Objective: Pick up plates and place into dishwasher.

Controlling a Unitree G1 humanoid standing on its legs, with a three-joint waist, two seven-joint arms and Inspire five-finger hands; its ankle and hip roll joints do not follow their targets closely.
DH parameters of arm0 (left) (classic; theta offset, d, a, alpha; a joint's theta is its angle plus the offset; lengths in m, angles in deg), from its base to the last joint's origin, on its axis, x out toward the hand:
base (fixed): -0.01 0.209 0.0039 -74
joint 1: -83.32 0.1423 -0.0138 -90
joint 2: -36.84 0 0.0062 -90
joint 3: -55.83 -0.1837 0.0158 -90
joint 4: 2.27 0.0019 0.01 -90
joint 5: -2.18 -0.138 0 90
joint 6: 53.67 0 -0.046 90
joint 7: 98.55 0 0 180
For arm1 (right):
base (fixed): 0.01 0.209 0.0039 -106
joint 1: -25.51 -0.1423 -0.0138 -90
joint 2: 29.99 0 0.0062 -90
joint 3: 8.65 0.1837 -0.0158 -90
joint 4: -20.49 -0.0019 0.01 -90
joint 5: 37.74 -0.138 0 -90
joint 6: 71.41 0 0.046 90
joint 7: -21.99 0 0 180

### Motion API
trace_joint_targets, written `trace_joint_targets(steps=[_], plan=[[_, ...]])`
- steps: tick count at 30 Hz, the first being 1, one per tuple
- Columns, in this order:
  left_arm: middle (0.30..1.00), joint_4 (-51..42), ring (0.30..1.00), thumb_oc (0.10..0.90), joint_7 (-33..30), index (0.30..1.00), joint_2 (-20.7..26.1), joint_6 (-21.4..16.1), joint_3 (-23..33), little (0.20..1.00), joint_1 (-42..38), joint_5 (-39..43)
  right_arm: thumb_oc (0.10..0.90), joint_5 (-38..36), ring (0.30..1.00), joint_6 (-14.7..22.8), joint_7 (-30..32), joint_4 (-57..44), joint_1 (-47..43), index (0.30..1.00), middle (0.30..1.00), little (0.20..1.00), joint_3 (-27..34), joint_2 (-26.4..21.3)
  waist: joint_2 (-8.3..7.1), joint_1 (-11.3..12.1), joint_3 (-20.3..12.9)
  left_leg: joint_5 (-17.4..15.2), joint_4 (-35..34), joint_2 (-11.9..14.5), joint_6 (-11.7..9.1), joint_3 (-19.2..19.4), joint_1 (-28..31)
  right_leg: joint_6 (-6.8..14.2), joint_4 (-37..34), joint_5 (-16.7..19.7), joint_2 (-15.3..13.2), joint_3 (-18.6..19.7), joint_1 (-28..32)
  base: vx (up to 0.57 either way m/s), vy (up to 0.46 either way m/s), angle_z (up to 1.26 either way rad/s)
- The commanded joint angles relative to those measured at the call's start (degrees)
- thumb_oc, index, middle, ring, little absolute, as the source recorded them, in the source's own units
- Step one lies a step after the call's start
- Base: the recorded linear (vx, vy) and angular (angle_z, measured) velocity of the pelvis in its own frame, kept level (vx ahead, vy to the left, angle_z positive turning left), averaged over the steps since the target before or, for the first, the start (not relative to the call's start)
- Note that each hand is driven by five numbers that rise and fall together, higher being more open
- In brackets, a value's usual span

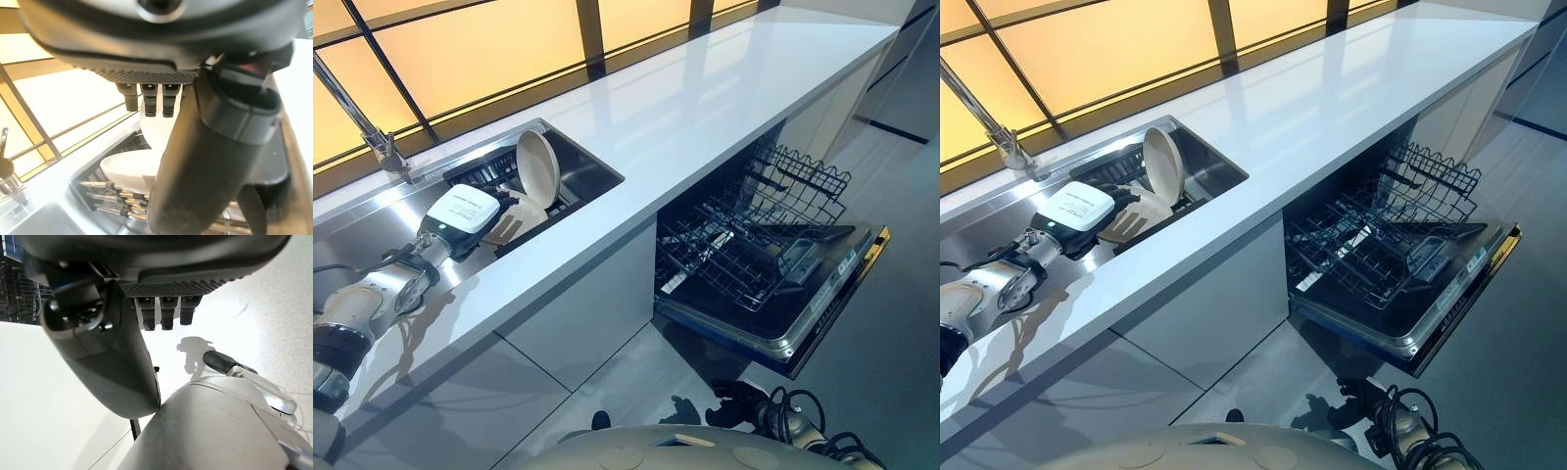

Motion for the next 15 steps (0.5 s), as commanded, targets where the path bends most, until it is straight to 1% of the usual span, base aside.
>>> trace_joint_targets(steps=[1,4,8,9,12,13,14,15], plan=[[0.9,3.64,0.9,0.8,-3.55,0.9,1.66,3.83,2.54,0.9,-12.67,0.5,0.8,1.34,0.9,-0.4,-0.94,-1.11,1.01,0.9,0.9,0.9,-2.28,-1.35,-0.05,-0.26,0.78,-9.5,0.55,-6.15,5.99,3.69,5.11,3.25,2.33,5.11,0.17,2.94,-5.78,0.02,0.009,-0.08],[0.9,4.52,0.9,0.8,-2.09,0.9,1.15,4.19,1.67,0.9,-13.42,0.76,0.8,1.23,0.9,-0.17,-0.88,-1.1,1.07,0.9,0.9,0.9,-2.21,-1.46,-0.05,-0.58,0.91,-9.59,0.56,-6.22,6.09,3.92,5.15,3.34,2.54,5.15,0.17,3.09,-5.98,0.02,0.007,-0.08],[0.9,5.82,0.9,0.8,3.03,0.9,0.29,5.11,0.41,0.9,-14.49,2.37,0.8,0.86,0.9,-0.13,-0.76,-1.33,1.02,0.9,0.9,0.9,-2.24,-1.58,0.02,-0.93,1.17,-9.5,0.5,-6.4,6.21,4.16,4.98,3.49,2.82,5.27,0.2,3.27,-6.39,0.0,0.003,-0.02],[0.9,6.24,0.9,0.8,4.91,0.9,0.07,5.92,0.1,0.9,-14.76,2.63,0.8,0.8,0.9,-0.27,-0.72,-1.44,0.93,0.9,0.9,0.9,-2.31,-1.58,0.04,-1.05,1.32,-9.48,0.49,-6.46,6.25,4.21,4.91,3.53,2.88,5.32,0.22,3.37,-6.51,0.0,0.0,0.0],[0.9,7.14,0.9,0.8,7.12,0.9,-0.79,7.15,-0.06,0.9,-14.97,2.76,0.8,0.66,0.9,-0.64,-0.68,-1.56,0.67,0.9,0.9,0.9,-2.51,-1.54,0.05,-1.2,1.68,-9.4,0.47,-6.51,6.31,4.25,4.85,3.61,3.13,5.39,0.27,3.61,-6.79,-0.01,0.006,-0.05],[0.773,7.21,0.773,0.652,7.32,0.773,-0.96,7.53,-0.16,0.752,-15.09,3.06,0.8,0.55,0.9,-0.68,-0.67,-1.57,0.62,0.9,0.9,0.9,-2.52,-1.56,0.04,-1.22,1.74,-9.38,0.46,-6.52,6.31,4.25,4.82,3.61,3.15,5.42,0.28,3.64,-6.84,-0.01,0.0,-0.05],[0.707,7.39,0.707,0.575,7.44,0.707,-1.04,7.54,-0.13,0.675,-15.14,3.22,0.8,0.52,0.9,-0.64,-0.66,-1.54,0.62,0.9,0.9,0.9,-2.5,-1.56,0.01,-1.22,1.75,-9.37,0.45,-6.54,6.32,4.25,4.81,3.62,3.15,5.44,0.29,3.64,-6.85,0.0,0.0,0.0],[0.462,7.57,0.462,0.289,7.55,0.462,-0.93,8.2,-0.25,0.389,-15.62,3.45,0.8,0.43,0.9,-0.67,-0.59,-1.58,0.6,0.9,0.9,0.9,-2.57,-1.54,-0.03,-1.26,1.76,-9.38,0.41,-6.53,6.31,4.3,4.77,3.66,3.06,5.49,0.3,3.61,-6.89,0.0,0.0,0.0]])
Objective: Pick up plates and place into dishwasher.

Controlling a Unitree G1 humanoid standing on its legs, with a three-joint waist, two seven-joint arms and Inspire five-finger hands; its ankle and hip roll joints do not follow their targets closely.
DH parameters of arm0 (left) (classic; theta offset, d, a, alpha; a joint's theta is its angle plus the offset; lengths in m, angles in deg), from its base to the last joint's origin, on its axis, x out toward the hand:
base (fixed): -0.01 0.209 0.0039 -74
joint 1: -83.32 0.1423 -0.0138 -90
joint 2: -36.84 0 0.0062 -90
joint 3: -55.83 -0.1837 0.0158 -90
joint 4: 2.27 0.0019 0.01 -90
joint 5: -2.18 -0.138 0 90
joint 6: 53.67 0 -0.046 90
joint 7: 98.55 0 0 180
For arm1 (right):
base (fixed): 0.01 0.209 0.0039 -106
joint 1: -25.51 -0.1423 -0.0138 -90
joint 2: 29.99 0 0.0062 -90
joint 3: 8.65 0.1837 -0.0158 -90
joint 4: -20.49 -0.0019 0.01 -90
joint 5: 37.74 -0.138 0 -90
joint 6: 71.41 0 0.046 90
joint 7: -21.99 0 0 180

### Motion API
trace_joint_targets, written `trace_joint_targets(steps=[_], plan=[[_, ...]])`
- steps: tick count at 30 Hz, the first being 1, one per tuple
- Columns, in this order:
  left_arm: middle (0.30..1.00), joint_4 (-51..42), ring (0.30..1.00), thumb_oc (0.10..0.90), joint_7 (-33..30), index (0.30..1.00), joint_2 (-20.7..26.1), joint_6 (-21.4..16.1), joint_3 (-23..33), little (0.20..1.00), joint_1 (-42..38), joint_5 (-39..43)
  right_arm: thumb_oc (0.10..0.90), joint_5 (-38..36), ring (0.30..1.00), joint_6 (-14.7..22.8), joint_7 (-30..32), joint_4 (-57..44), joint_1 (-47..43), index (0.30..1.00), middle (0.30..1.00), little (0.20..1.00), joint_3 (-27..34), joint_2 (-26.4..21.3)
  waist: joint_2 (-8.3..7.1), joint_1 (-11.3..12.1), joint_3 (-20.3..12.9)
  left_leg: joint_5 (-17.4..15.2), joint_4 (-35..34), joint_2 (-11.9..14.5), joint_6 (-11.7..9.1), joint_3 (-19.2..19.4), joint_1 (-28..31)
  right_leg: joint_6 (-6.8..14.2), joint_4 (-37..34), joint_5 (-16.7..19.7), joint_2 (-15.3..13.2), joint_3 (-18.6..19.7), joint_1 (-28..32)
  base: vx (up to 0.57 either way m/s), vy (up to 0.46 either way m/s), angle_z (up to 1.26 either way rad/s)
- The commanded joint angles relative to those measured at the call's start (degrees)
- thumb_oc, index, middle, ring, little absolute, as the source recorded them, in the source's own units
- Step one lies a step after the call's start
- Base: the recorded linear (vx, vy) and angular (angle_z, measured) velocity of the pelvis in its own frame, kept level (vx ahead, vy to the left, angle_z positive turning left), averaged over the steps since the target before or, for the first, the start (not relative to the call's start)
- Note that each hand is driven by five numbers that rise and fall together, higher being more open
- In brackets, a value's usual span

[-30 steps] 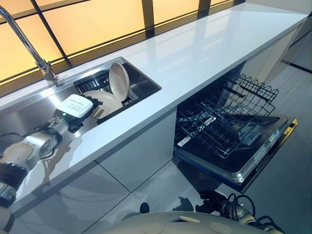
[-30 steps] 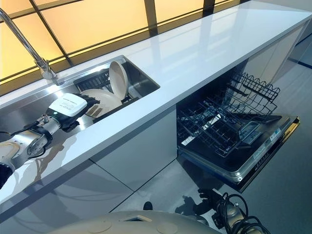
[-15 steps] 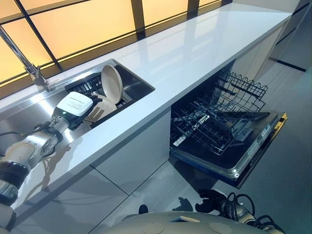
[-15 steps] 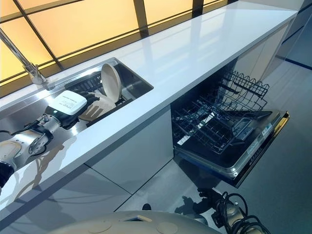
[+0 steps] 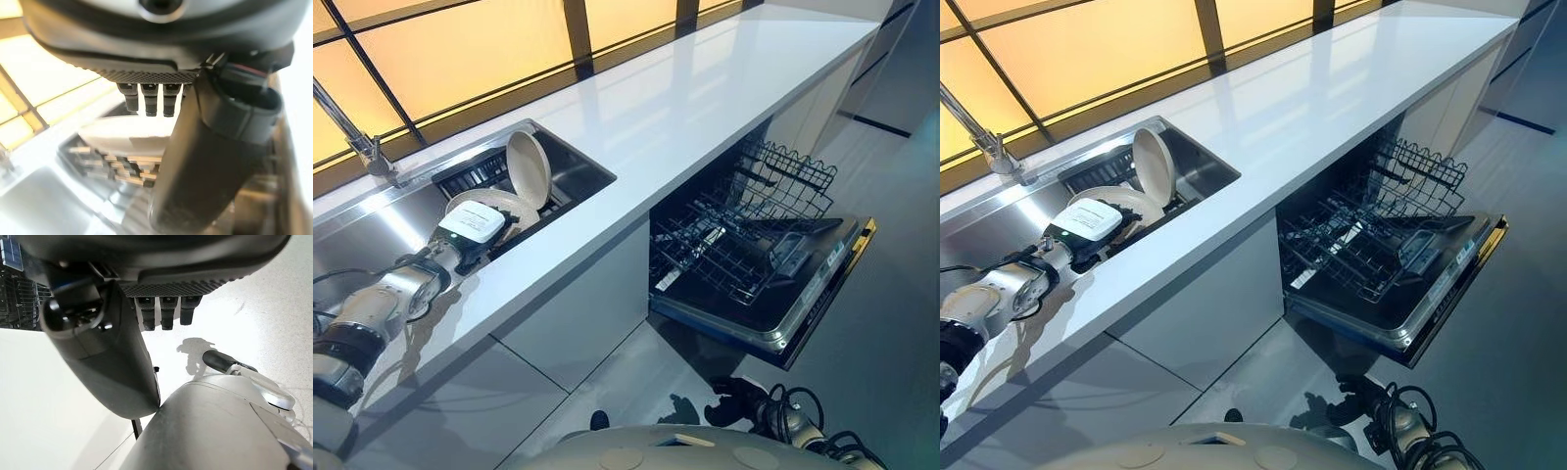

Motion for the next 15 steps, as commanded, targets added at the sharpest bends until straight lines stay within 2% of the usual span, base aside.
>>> trace_joint_targets(steps=[1,2,3,5,11,15], plan=[[0.425,4.01,0.425,0.245,-2.37,0.425,2.16,5.58,4.15,0.345,-13.68,3.2,0.8,0.5,0.9,-0.17,-0.58,-0.8,0.8,0.9,0.9,0.9,-2.62,-1.61,0.16,-0.38,1.52,-9.35,0.41,-6.54,6.08,3.33,4.76,3.45,2.05,5.41,0.39,2.24,-5.78,0.0,0.0,0.0],[0.411,4.54,0.411,0.229,-3.65,0.411,2.16,5.92,4.33,0.329,-13.84,3.03,0.8,0.44,0.9,-0.17,-0.6,-0.93,0.88,0.9,0.9,0.9,-2.69,-1.65,0.05,-0.39,1.51,-9.33,0.41,-6.52,6.06,3.36,4.72,3.47,1.94,5.47,0.38,2.25,-5.75,0.0,0.0,0.0],[0.352,5.17,0.352,0.16,-4.68,0.352,2.18,6.13,4.57,0.26,-13.99,2.97,0.8,0.51,0.9,-0.01,-0.69,-0.88,0.9,0.9,0.9,0.9,-2.68,-1.69,-0.04,-0.39,1.51,-9.32,0.41,-6.52,6.05,3.35,4.69,3.47,1.83,5.55,0.4,2.27,-5.74,0.0,0.0,0.0],[0.3,6.11,0.3,0.1,-6.12,0.3,2.07,6.35,4.69,0.2,-14.38,2.71,0.8,0.44,0.9,0.27,-0.75,-0.67,0.88,0.9,0.9,0.9,-2.82,-1.73,-0.14,-0.41,1.5,-9.31,0.41,-6.49,6.03,3.39,4.64,3.46,1.67,5.66,0.42,2.29,-5.72,0.0,0.0,0.0],[0.3,6.68,0.3,0.1,-10.75,0.3,3.39,7.11,5.25,0.2,-16.39,2.45,0.8,0.4,0.9,0.47,-1.25,-0.63,0.82,0.9,0.9,0.9,-3.15,-1.84,-0.35,-0.29,1.39,-9.2,0.41,-6.43,5.69,3.2,4.27,3.44,1.01,6.02,0.49,1.96,-5.53,0.0,0.0,0.0],[0.3,5.76,0.3,0.1,-12.05,0.3,6.02,7.07,4.83,0.2,-18.99,2.83,0.8,0.25,0.9,0.5,-1.18,-0.72,0.71,0.9,0.9,0.9,-3.43,-1.86,-0.27,-0.12,1.23,-9.15,0.41,-6.37,5.48,3.12,4.15,3.47,0.76,6.09,0.4,1.65,-5.4,0.0,0.0,0.0]])
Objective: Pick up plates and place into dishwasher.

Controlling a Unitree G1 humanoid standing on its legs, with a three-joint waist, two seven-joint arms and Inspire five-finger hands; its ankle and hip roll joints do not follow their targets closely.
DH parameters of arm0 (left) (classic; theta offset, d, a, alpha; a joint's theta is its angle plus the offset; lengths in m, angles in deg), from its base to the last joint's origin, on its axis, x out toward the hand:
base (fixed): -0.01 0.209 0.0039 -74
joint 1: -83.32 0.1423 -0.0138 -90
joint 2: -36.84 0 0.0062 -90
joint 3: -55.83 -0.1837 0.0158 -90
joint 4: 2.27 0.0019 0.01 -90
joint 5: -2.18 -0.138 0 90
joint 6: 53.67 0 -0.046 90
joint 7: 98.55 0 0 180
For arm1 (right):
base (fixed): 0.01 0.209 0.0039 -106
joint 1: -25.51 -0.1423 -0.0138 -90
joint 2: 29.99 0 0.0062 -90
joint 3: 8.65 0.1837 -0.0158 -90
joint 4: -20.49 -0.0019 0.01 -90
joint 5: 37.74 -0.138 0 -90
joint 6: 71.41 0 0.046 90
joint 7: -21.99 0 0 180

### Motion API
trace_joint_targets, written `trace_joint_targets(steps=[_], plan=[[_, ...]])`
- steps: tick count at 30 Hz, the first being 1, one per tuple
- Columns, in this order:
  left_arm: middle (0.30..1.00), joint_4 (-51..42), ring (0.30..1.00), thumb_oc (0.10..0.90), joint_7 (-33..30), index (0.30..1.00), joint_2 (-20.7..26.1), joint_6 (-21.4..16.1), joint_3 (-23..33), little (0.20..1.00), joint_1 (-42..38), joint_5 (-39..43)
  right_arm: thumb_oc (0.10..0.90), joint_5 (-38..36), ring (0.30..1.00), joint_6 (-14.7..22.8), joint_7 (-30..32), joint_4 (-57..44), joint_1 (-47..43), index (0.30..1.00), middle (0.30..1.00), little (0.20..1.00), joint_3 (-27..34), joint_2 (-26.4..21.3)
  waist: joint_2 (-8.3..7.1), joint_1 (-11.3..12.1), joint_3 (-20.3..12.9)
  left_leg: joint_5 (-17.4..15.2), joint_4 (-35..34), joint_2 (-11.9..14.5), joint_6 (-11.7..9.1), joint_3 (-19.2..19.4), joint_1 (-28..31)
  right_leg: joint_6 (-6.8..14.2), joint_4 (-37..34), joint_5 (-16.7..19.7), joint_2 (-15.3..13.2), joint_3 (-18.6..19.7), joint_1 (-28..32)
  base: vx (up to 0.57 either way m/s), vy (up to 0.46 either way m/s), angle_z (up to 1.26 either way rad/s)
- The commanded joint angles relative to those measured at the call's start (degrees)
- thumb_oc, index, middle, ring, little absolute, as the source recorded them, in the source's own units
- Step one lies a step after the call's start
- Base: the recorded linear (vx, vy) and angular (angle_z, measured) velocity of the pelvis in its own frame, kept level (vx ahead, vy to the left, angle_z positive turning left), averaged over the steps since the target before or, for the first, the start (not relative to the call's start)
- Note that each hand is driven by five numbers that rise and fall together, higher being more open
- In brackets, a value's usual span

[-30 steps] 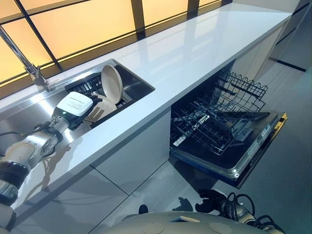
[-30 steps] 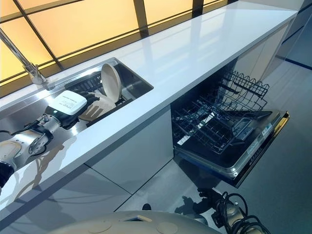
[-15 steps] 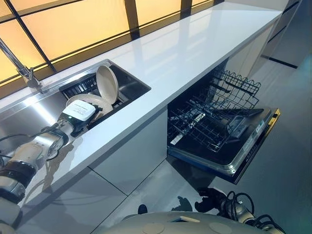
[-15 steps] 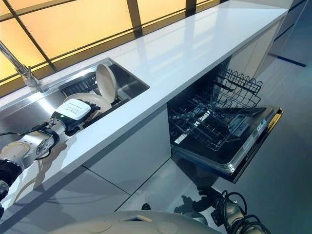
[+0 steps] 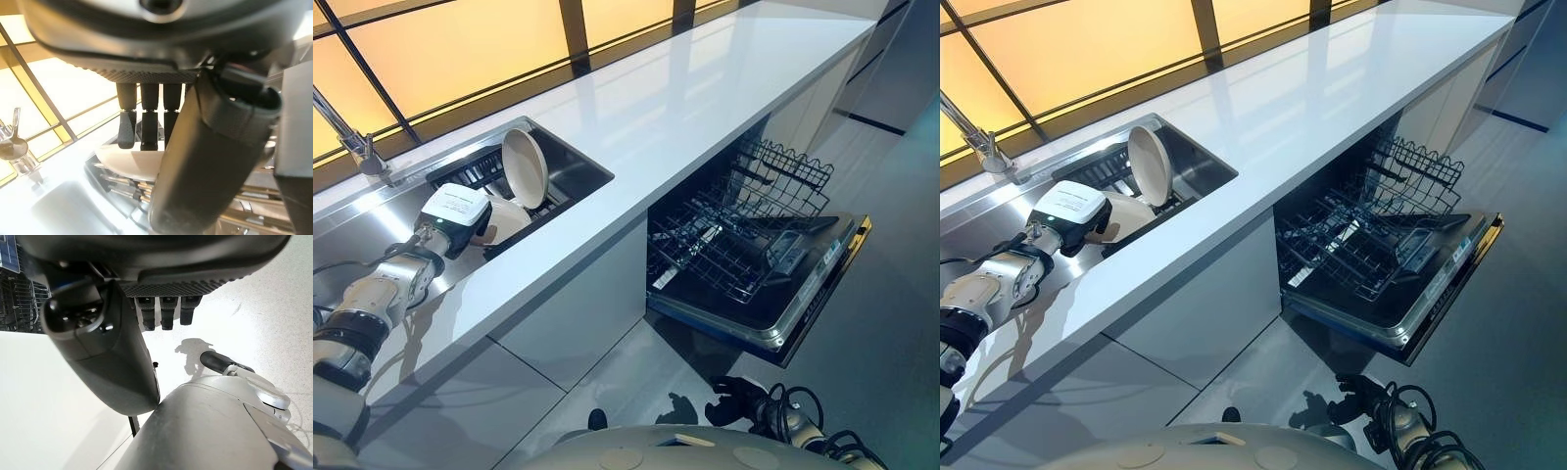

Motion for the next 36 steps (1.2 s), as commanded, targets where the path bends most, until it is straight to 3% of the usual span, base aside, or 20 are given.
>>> trace_joint_targets(steps=[1,10,19,26,30,36], plan=[[0.3,0.65,0.3,0.1,-6.18,0.3,7.37,3.86,4.66,0.2,-15.38,3.03,0.8,0.37,0.9,0.47,-1.13,-0.88,0.88,0.9,0.9,0.9,-3.38,-1.89,0.3,0.08,0.65,-9.15,0.41,-6.39,5.41,3.1,4.19,3.46,0.72,6.09,0.4,1.61,-5.29,0.0,0.0,0.0],[0.316,-3.0,0.316,0.119,-7.51,0.316,13.76,2.84,4.73,0.219,-21.31,7.83,0.8,0.28,0.9,0.13,-0.86,-1.01,0.99,0.9,0.9,0.9,-3.52,-1.56,0.96,0.66,-0.49,-9.2,0.41,-6.32,4.97,2.72,4.03,3.33,0.02,5.88,0.37,0.83,-4.7,-0.01,-0.005,0.01],[0.3,-9.51,0.3,0.1,-11.72,0.3,15.47,0.05,11.02,0.2,-19.78,16.94,0.8,-1.67,0.9,2.06,-0.07,-1.52,1.21,0.9,0.9,0.9,-3.21,-0.5,0.98,1.66,-1.85,-9.34,0.41,-6.11,4.54,2.07,4.17,3.12,-0.59,5.42,0.32,-0.08,-3.82,0.0,-0.013,0.06],[0.3,-13.53,0.3,0.1,-12.48,0.3,14.85,-0.99,15.38,0.2,-16.56,19.02,0.8,-5.12,0.9,4.7,0.16,-5.69,1.06,0.9,0.9,0.9,-2.76,0.01,0.73,2.11,-2.49,-9.36,0.41,-6.06,4.41,1.54,4.23,2.95,-0.78,5.27,0.35,-0.35,-3.56,0.0,-0.002,0.01],[0.3,-15.8,0.3,0.1,-13.01,0.3,14.91,-0.61,17.35,0.2,-14.33,19.62,0.8,-8.15,0.9,6.06,-0.07,-12.5,1.13,0.9,0.9,0.9,-3.22,-0.37,0.61,2.15,-2.62,-9.32,0.41,-5.96,4.38,1.46,4.26,2.87,-0.83,5.27,0.27,-0.4,-3.54,0.0,0.0,0.0],[0.3,-19.3,0.3,0.1,-15.14,0.3,14.88,0.15,22.66,0.2,-8.01,18.43,0.8,-16.3,0.9,2.91,1.8,-32.74,1.91,0.9,0.9,0.9,-2.41,-0.86,0.28,1.96,-2.59,-9.0,0.41,-5.86,4.36,1.44,4.18,2.67,-0.96,5.52,0.24,-0.29,-3.65,0.0,0.0,0.0]])
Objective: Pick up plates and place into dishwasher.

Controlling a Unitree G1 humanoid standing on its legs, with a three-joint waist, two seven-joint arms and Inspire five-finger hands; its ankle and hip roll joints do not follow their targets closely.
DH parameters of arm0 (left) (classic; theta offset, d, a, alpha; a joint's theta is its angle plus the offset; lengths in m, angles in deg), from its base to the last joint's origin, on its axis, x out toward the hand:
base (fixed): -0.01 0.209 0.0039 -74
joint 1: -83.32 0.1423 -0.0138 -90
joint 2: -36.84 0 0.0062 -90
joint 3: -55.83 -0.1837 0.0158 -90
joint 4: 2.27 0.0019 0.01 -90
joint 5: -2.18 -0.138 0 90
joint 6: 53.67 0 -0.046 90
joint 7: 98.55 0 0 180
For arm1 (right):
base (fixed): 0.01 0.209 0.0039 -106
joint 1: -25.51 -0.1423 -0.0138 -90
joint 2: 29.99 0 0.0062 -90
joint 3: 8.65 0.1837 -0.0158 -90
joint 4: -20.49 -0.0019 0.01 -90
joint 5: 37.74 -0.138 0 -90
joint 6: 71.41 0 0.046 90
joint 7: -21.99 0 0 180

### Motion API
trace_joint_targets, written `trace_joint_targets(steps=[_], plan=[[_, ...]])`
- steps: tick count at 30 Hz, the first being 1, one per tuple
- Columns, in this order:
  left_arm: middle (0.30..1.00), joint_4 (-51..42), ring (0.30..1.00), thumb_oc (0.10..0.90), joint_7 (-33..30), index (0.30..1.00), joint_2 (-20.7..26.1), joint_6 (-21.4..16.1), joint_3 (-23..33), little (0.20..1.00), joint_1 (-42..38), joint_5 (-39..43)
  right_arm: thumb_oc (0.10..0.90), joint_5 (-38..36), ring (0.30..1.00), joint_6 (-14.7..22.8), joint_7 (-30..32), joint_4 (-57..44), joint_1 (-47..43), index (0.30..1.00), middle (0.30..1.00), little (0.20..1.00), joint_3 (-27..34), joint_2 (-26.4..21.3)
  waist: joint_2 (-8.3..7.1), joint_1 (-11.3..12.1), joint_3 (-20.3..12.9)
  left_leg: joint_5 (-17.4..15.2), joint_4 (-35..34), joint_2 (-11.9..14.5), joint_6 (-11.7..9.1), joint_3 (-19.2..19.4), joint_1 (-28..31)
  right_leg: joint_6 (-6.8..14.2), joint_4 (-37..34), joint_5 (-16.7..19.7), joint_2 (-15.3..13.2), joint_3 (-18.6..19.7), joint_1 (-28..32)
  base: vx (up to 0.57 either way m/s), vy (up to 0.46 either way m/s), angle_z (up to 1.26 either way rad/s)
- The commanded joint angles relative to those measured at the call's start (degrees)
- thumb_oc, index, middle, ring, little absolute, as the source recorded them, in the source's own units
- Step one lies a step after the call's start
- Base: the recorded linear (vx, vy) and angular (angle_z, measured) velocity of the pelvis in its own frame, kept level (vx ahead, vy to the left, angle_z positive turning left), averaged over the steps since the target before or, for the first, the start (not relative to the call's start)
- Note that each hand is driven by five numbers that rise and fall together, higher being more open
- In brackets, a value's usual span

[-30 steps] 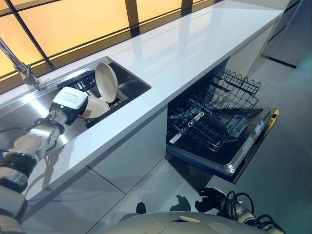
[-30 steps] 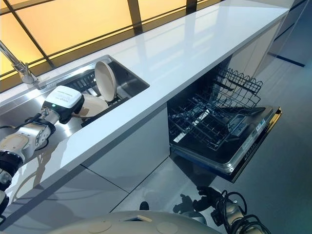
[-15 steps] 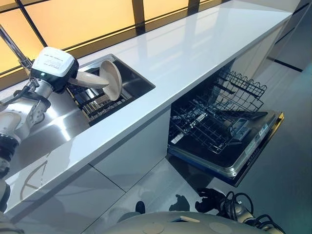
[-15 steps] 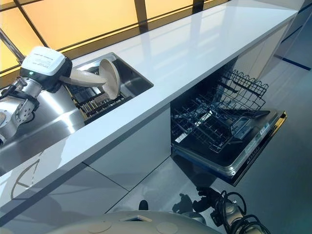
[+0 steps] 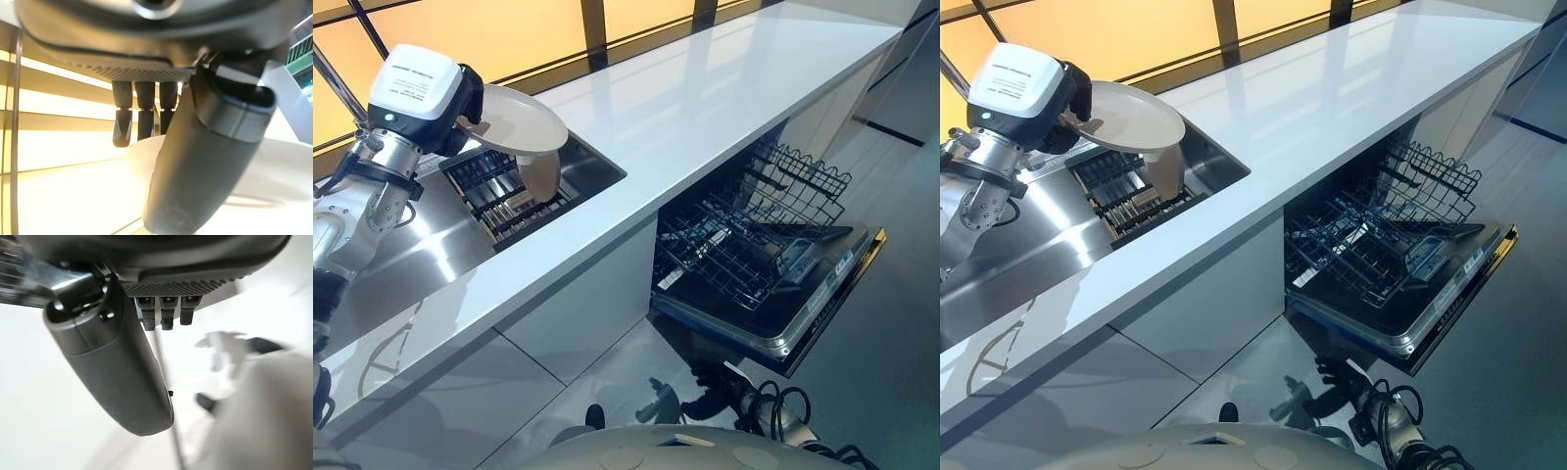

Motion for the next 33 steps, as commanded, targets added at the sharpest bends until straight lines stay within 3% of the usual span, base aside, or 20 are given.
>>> trace_joint_targets(steps=[1,6,9,10,12,15,18,20,22,25,31,33], plan=[[0.3,-0.96,0.3,0.1,-7.03,0.3,5.29,2.84,12.46,0.2,-0.36,1.84,0.8,-7.06,0.9,2.54,2.98,-13.13,-2.81,0.9,0.9,0.9,1.25,-1.02,1.07,0.62,-2.86,-8.98,0.39,-5.56,4.34,2.85,4.22,2.68,-0.27,5.53,0.33,1.43,-4.88,0.0,0.0,0.0],[0.3,-4.91,0.3,0.1,-9.59,0.3,4.2,1.82,18.68,0.2,6.6,2.23,0.8,-10.82,0.9,6.63,13.31,-28.18,-3.62,0.9,0.9,0.9,5.76,-1.48,1.09,0.51,-2.9,-8.83,0.39,-5.32,4.31,2.94,4.11,2.56,-0.3,5.47,0.35,1.74,-5.02,0.0,0.0,0.0],[0.3,-9.12,0.3,0.1,-11.53,0.3,0.87,-0.07,22.76,0.2,11.94,1.74,0.8,-6.54,0.9,9.27,28.38,-39.28,-6.19,0.9,0.9,0.9,11.87,-2.02,1.19,0.62,-2.86,-8.98,0.39,-5.31,4.52,2.98,4.07,2.53,-0.32,5.31,0.41,2.1,-5.07,0.0,0.0,0.0],[0.3,-9.36,0.3,0.1,-11.61,0.3,0.73,-0.22,23.11,0.2,12.32,1.72,0.8,-6.68,0.9,8.96,28.72,-39.46,-6.25,0.9,0.9,0.9,11.89,-2.05,1.26,0.61,-2.83,-9.0,0.39,-5.31,4.53,3.01,4.08,2.53,-0.3,5.3,0.41,2.15,-5.08,-0.02,0.03,-0.02],[0.3,-12.42,0.3,0.1,-11.99,0.3,-0.45,-0.76,24.46,0.2,14.24,1.86,0.8,-4.1,0.9,9.63,37.34,-44.03,-7.72,0.9,0.9,0.9,15.98,-2.64,1.4,0.58,-2.99,-9.16,0.39,-5.35,4.64,3.08,4.1,2.56,-0.3,5.19,0.42,2.21,-5.12,-0.01,0.017,-0.01],[0.3,-16.24,0.3,0.1,-11.23,0.3,-0.92,-1.17,25.94,0.2,15.7,2.64,0.8,-1.68,0.9,12.2,44.24,-47.31,-9.49,0.9,0.9,0.9,20.43,-4.44,1.41,0.81,-3.1,-9.25,0.39,-5.37,4.8,3.14,4.15,2.57,-0.31,5.17,0.39,2.3,-5.02,0.0,0.028,-0.06],[0.3,-18.72,0.3,0.1,-9.84,0.3,-0.46,-1.57,26.63,0.2,15.69,3.86,0.8,1.58,0.9,14.64,47.1,-49.22,-11.08,0.9,0.9,0.9,22.81,-6.89,1.35,1.23,-3.16,-9.13,0.39,-5.38,4.87,3.0,4.05,2.55,-0.28,5.25,0.41,2.2,-5.03,-0.01,0.008,-0.05],[0.3,-20.58,0.3,0.1,-8.69,0.3,0.01,-2.05,26.41,0.2,15.11,5.76,0.8,7.77,0.9,16.96,49.06,-51.7,-12.79,0.9,0.9,0.9,23.71,-10.37,1.24,1.68,-3.25,-9.03,0.39,-5.36,4.89,2.8,3.98,2.56,-0.16,5.15,0.38,2.01,-5.0,0.02,0.005,-0.01],[0.3,-22.03,0.3,0.1,-7.32,0.3,0.2,-2.54,25.61,0.2,13.8,7.23,0.8,12.45,0.9,17.73,48.35,-54.16,-15.23,0.9,0.9,0.9,23.81,-13.92,1.02,2.22,-3.32,-8.9,0.39,-5.36,4.83,2.55,3.86,2.57,-0.06,5.1,0.35,1.68,-4.97,0.0,0.0,0.0],[0.3,-24.03,0.3,0.1,-3.8,0.3,-0.13,-4.95,24.13,0.2,11.25,11.35,0.8,21.14,0.9,17.43,41.91,-57.99,-19.29,0.9,0.9,0.9,22.28,-20.92,0.26,2.94,-3.41,-8.16,0.39,-5.42,4.54,2.16,3.44,2.63,0.07,5.39,0.27,0.94,-5.12,-0.01,-0.007,0.0],[0.3,-27.61,0.3,0.1,3.09,0.3,-0.71,-7.27,21.21,0.2,7.31,20.92,0.8,21.46,0.9,14.84,26.0,-61.49,-25.42,0.9,0.9,0.9,17.99,-32.11,-1.04,3.27,-4.32,-8.49,0.39,-5.32,3.9,1.89,3.32,2.96,-0.34,4.8,0.11,-0.24,-4.74,-0.01,-0.027,0.11],[0.3,-28.75,0.3,0.1,4.82,0.3,-1.09,-7.23,19.45,0.2,5.49,23.15,0.8,22.25,0.9,13.12,23.4,-61.84,-28.07,0.9,0.9,0.9,15.61,-34.34,-1.3,3.39,-4.51,-8.43,0.39,-5.28,3.78,1.8,3.25,2.92,-0.36,4.74,0.13,-0.62,-4.69,0.01,-0.007,0.03]])
